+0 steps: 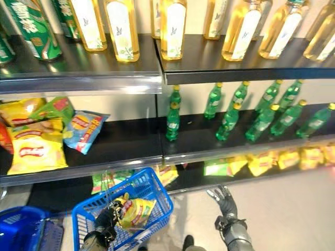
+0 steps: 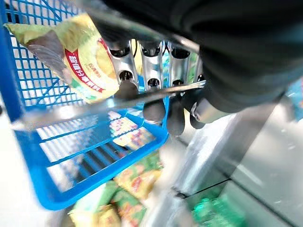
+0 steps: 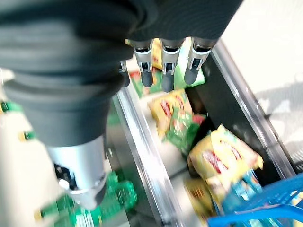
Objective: Pick up the snacks into the basket
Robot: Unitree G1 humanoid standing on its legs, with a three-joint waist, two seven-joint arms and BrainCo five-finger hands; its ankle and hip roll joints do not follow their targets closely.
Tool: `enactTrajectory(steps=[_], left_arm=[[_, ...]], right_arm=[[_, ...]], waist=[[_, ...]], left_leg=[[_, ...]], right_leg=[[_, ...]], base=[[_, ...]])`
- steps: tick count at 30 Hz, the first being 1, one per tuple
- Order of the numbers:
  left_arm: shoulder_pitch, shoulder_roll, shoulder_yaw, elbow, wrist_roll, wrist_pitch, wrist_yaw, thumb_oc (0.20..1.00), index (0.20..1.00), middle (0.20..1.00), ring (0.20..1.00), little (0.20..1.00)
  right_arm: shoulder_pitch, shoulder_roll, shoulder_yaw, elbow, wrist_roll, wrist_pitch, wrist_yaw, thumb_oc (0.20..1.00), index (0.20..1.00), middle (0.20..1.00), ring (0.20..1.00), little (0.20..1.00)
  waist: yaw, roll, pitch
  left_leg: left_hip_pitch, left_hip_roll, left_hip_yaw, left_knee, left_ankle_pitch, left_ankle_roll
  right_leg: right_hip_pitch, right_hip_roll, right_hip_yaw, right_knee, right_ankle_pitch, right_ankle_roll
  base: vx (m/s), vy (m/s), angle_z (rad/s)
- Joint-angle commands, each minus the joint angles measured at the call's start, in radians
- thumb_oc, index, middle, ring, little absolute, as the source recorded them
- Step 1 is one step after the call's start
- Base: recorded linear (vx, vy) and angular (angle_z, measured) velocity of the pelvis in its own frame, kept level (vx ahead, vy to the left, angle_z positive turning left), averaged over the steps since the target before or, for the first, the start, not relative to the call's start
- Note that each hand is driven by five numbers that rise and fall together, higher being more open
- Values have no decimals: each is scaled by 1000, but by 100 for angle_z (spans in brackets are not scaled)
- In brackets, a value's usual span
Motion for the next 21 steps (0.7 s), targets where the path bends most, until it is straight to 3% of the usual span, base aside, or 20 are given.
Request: enactTrajectory(steps=[1,4,5,6,7,8,10,11,12,13,14,15,16,17,18,19,21], left_arm=[[-82,10,18,-123,8,-103,-37,200,200,200,200,200],[-85,25,24,-126,11,-105,-29,200,200,200,200,200],[-91,28,24,-128,8,-106,-24,200,200,200,200,200],[-91,28,24,-128,8,-106,-24,200,200,200,200,200],[-97,33,29,-131,1,-109,-22,200,200,200,200,200],[-97,33,29,-132,1,-109,-22,200,200,200,200,200],[-108,36,50,-129,-2,-113,-19,200,200,200,200,200],[-114,33,58,-103,-17,-118,-1,200,200,200,200,200],[-115,33,58,-103,-17,-119,-1,200,200,200,200,200],[-129,29,66,-90,-51,-124,8,200,200,200,200,200],[-136,14,71,-79,-52,-122,18,200,200,200,200,200],[-136,13,72,-79,-52,-122,19,200,200,200,200,200],[-136,6,71,-70,-64,-117,20,200,200,200,200,200],[-136,6,71,-70,-64,-117,20,200,200,200,200,200],[-132,5,67,-70,-45,-115,7,200,200,200,200,200],[-132,5,67,-70,-45,-115,7,200,200,200,200,200],[-131,7,61,-77,-14,-112,1,200,200,200,200,200]], right_arm=[[-72,-28,-36,-19,49,-62,-16,1000,1000,1000,1000,1000],[-64,-27,-45,-18,37,-55,-27,1000,1000,1000,1000,1000],[-66,-31,-42,-10,28,-45,-29,1000,1000,1000,1000,1000],[-66,-31,-42,-10,28,-45,-29,1000,1000,1000,1000,1000],[-70,-34,-36,-5,20,-39,-26,1000,1000,1000,1000,1000],[-71,-34,-36,-5,20,-39,-26,1000,1000,1000,1000,1000],[-74,-32,-20,3,9,-31,-17,1000,1000,1000,1000,1000],[-78,-41,4,11,4,-39,-22,1000,1000,1000,1000,1000],[-78,-41,4,11,4,-39,-22,1000,1000,1000,1000,1000],[-70,-43,12,5,28,-49,-21,1000,1000,1000,1000,1000],[-66,-53,26,1,33,-57,-21,1000,1000,1000,1000,1000],[-66,-53,26,1,33,-58,-22,1000,1000,1000,1000,1000],[-65,-60,31,1,36,-60,-25,1000,1000,1000,1000,1000],[-65,-60,31,1,36,-60,-25,1000,1000,1000,1000,1000],[-74,-76,33,14,25,-50,-24,1000,1000,1000,1000,1000],[-74,-76,33,13,25,-50,-24,1000,1000,1000,1000,1000],[-86,-80,20,20,34,-46,-19,1000,1000,1000,1000,1000]], waist=[[2,42,3],[3,39,3],[4,25,4],[5,25,5],[17,8,7],[17,9,7],[50,-14,7],[48,-5,8],[46,-1,7],[34,8,11],[10,12,14],[7,15,17],[-6,12,17],[-6,13,18],[8,3,19],[6,3,19],[26,-16,20]], left_leg=[[-24,-15,-175,5,-3,-32],[-20,13,-197,9,-8,-44],[-14,40,-213,17,-15,-60],[-13,40,-212,17,-15,-60],[-8,82,-213,29,-14,-87],[-8,83,-213,29,-15,-87],[5,155,-196,54,-8,-139],[-25,252,-205,94,71,-169],[-28,257,-208,96,72,-172],[-54,314,-213,135,148,-184],[-89,377,-101,206,230,-181],[-89,383,-107,210,229,-185],[-88,398,-40,252,227,-202],[-87,399,-40,253,226,-203],[-118,312,-31,333,145,-182],[-121,311,-33,338,140,-181],[-179,147,-57,347,42,-109]], right_leg=[[64,-19,81,9,25,49],[74,-136,161,-21,117,77],[88,-179,230,-63,142,94],[89,-179,231,-64,142,94],[91,-186,240,-70,136,106],[92,-185,240,-69,136,105],[115,-166,144,-83,92,120],[137,-91,141,-84,26,104],[136,-85,138,-83,24,101],[146,-22,136,-78,-2,72],[186,23,68,-113,-21,33],[193,29,64,-116,-21,31],[218,49,54,-130,-43,16],[219,49,54,-130,-43,16],[250,71,51,-167,-52,-9],[251,70,49,-168,-52,-7],[237,64,49,-162,-30,-20]], base=[[-22,-218,-28],[29,-359,0],[39,-390,3],[63,-580,6],[37,-319,12],[65,-515,9],[71,-600,-16],[60,-592,-43],[64,-596,-8],[19,-550,9],[21,-550,32],[60,-500,88],[68,-189,117],[82,-461,76],[16,-275,8],[-39,-345,10],[-31,-144,14]])
